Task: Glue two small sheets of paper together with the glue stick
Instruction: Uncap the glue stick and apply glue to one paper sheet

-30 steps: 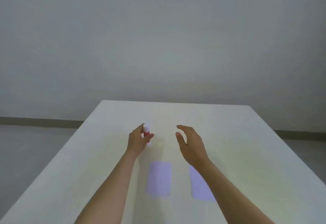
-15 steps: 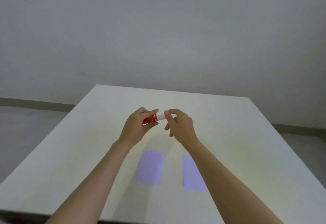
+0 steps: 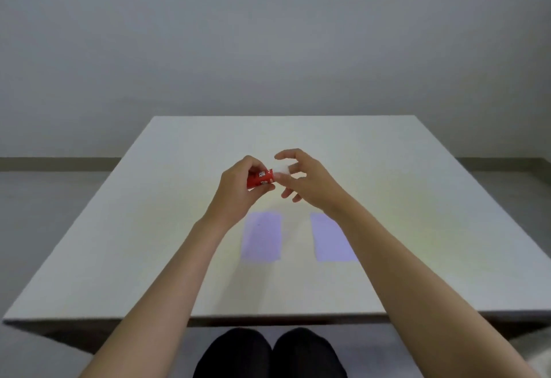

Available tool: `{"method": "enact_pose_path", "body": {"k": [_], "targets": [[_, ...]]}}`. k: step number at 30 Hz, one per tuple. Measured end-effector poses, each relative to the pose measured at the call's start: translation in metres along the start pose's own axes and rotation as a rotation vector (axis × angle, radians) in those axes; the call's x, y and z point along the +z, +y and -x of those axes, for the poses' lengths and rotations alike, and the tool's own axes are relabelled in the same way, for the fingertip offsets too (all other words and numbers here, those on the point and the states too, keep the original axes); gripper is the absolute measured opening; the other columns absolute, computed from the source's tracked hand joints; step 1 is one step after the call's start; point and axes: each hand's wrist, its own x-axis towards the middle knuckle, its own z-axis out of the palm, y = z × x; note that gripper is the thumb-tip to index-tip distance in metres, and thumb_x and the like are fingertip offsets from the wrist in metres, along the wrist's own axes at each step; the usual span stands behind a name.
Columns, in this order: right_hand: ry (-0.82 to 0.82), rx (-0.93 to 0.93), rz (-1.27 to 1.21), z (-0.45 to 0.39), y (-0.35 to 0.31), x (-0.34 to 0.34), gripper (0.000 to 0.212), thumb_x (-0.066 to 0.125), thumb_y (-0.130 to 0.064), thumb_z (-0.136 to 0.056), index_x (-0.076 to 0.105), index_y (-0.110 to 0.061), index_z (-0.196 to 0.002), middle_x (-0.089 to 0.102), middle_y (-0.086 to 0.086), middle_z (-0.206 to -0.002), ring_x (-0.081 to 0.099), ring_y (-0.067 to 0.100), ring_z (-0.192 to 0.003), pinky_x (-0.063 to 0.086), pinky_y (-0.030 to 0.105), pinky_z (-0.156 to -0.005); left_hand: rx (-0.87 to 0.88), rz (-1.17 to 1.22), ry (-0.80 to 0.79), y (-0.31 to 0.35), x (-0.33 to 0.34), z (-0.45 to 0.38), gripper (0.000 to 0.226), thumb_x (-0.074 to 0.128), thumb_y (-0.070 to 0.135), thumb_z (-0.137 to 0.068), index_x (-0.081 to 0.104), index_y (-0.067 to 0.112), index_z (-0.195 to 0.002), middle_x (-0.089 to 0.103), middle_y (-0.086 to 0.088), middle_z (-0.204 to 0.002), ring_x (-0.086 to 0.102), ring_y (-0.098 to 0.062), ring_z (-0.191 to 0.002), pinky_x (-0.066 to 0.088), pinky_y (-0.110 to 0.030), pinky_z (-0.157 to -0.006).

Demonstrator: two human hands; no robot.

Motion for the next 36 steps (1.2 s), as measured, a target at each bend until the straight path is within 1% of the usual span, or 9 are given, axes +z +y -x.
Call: {"method": "enact_pose_path", "body": {"k": [4, 7, 10, 14, 18, 21, 26, 31, 36], "targets": [[0.118, 0.138, 0.107, 0.004, -0.005, -0.002, 0.045, 0.046, -0.044, -0.093, 0.065, -0.005, -0.083, 0.06, 0.006, -0.055, 0.049, 0.017, -0.037, 0.044, 0.025, -0.049, 0.048, -0.046, -0.036, 0.006, 0.003, 0.004, 0.027, 0.076, 0.007, -0.075, 0.055, 0.008, -0.092, 0.062, -0.006, -0.091, 0.06, -0.022, -0.083, 0.05, -0.029, -0.075], [0.016, 0.0, 0.068, 0.006, -0.006, -0.011, 0.017, 0.054, -0.022, -0.092, 0.064, -0.01, -0.099, 0.061, 0.004, -0.073, 0.057, 0.019, -0.055, 0.049, 0.032, -0.06, 0.041, -0.039, -0.01, 0.007, 0.002, 0.005, 0.026, 0.076, 0.007, -0.075, 0.055, 0.01, -0.091, 0.062, -0.008, -0.091, 0.059, -0.023, -0.082, 0.048, -0.027, -0.073], [-0.063, 0.057, 0.072, 0.007, -0.011, -0.014, 0.034, 0.056, -0.039, -0.09, 0.058, -0.017, -0.115, 0.065, 0.005, -0.088, 0.063, 0.019, -0.059, 0.051, 0.028, -0.057, 0.013, -0.006, 0.006, 0.008, 0.002, 0.005, 0.025, 0.076, 0.008, -0.076, 0.056, 0.009, -0.092, 0.063, -0.008, -0.092, 0.06, -0.022, -0.083, 0.047, -0.023, -0.073], [0.031, 0.084, 0.133, 0.004, -0.013, -0.01, 0.03, 0.051, -0.033, -0.093, 0.062, -0.006, -0.085, 0.063, 0.006, -0.064, 0.057, 0.018, -0.044, 0.048, 0.028, -0.051, 0.014, 0.003, -0.018, 0.011, 0.006, 0.006, 0.025, 0.075, 0.008, -0.076, 0.055, 0.01, -0.09, 0.063, -0.008, -0.09, 0.059, -0.022, -0.081, 0.047, -0.023, -0.071], [-0.134, 0.095, -0.036, 0.004, -0.013, -0.019, 0.032, 0.061, -0.032, -0.088, 0.058, -0.013, -0.114, 0.064, 0.009, -0.091, 0.066, 0.022, -0.066, 0.054, 0.029, -0.06, -0.003, 0.033, -0.007, 0.01, 0.002, 0.004, 0.026, 0.075, 0.009, -0.076, 0.053, 0.016, -0.088, 0.063, -0.005, -0.089, 0.06, -0.017, -0.081, 0.045, -0.015, -0.069], [-0.048, 0.124, 0.033, 0.001, -0.011, -0.014, 0.031, 0.057, -0.037, -0.09, 0.061, -0.006, -0.088, 0.063, 0.008, -0.07, 0.059, 0.02, -0.047, 0.049, 0.027, -0.049, -0.013, 0.018, -0.022, 0.012, 0.003, 0.003, 0.026, 0.075, 0.008, -0.076, 0.053, 0.015, -0.088, 0.062, -0.003, -0.088, 0.058, -0.011, -0.078, 0.043, -0.01, -0.066], [0.188, 0.02, -0.18, -0.015, 0.01, -0.041, 0.016, 0.059, -0.005, -0.088, 0.062, -0.005, -0.104, 0.059, 0.013, -0.086, 0.066, 0.023, -0.059, 0.057, 0.028, -0.061, -0.136, 0.05, 0.077, 0.006, -0.006, 0.007, 0.019, 0.074, 0.012, -0.078, 0.058, 0.014, -0.088, 0.062, 0.004, -0.083, 0.056, 0.001, -0.072, 0.04, -0.005, -0.063], [0.532, 0.269, 0.268, -0.02, 0.082, -0.08, 0.017, 0.057, -0.007, -0.083, 0.059, -0.006, -0.1, 0.065, 0.013, -0.094, 0.062, 0.029, -0.07, 0.047, 0.028, -0.055, -0.235, 0.14, 0.158, -0.002, -0.017, 0.013, 0.016, 0.072, 0.016, -0.08, 0.064, 0.018, -0.093, 0.066, 0.013, -0.083, 0.057, 0.01, -0.069, 0.043, -0.008, -0.065], [0.463, 0.249, 0.589, -0.013, 0.123, -0.088, 0.028, 0.044, -0.01, -0.091, 0.06, -0.011, -0.114, 0.064, 0.013, -0.112, 0.055, 0.029, -0.098, 0.046, 0.035, -0.076, -0.351, 0.357, 0.129, -0.001, -0.019, 0.012, 0.01, 0.065, 0.017, -0.086, 0.07, 0.019, -0.095, 0.071, -0.009, -0.085, 0.061, -0.012, -0.074, 0.049, -0.029, -0.073]]}}
